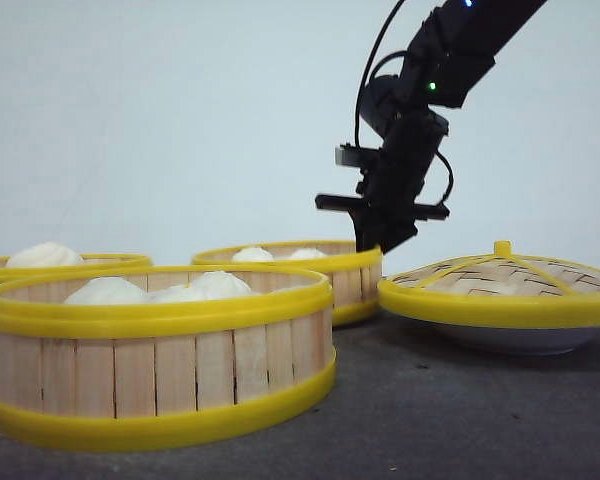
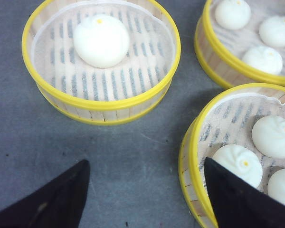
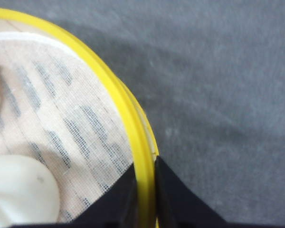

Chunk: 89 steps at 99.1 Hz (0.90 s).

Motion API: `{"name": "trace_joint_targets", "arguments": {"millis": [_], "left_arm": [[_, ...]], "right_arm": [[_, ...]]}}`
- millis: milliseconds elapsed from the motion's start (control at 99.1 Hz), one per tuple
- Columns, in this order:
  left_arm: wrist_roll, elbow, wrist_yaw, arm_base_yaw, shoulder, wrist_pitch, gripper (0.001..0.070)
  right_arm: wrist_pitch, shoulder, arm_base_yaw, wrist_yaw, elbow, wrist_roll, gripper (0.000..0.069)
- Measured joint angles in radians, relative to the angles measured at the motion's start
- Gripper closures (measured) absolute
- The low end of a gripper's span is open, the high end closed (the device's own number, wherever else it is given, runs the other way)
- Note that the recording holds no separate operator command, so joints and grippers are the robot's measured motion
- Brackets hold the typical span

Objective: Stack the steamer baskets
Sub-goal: 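Lower the right gripper onto the rim of the middle steamer basket, then grip the basket rim with the right gripper and lift it up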

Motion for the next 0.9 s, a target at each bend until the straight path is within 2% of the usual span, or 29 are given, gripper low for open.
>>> {"name": "trace_joint_targets", "arguments": {"millis": [424,757,898], "left_arm": [[0.006,0.0,0.0,0.0,0.0,-0.003,0.0244],[0.011,0.0,0.0,0.0,0.0,-0.003,0.0244],[0.011,0.0,0.0,0.0,0.0,-0.003,0.0244]], "right_arm": [[-0.454,0.0,0.013,-0.023,0.352,-0.087,0.0665],[-0.663,-0.042,0.072,-0.025,0.367,-0.173,0.0665],[-0.737,-0.075,0.081,-0.066,0.367,-0.177,0.0665]]}}
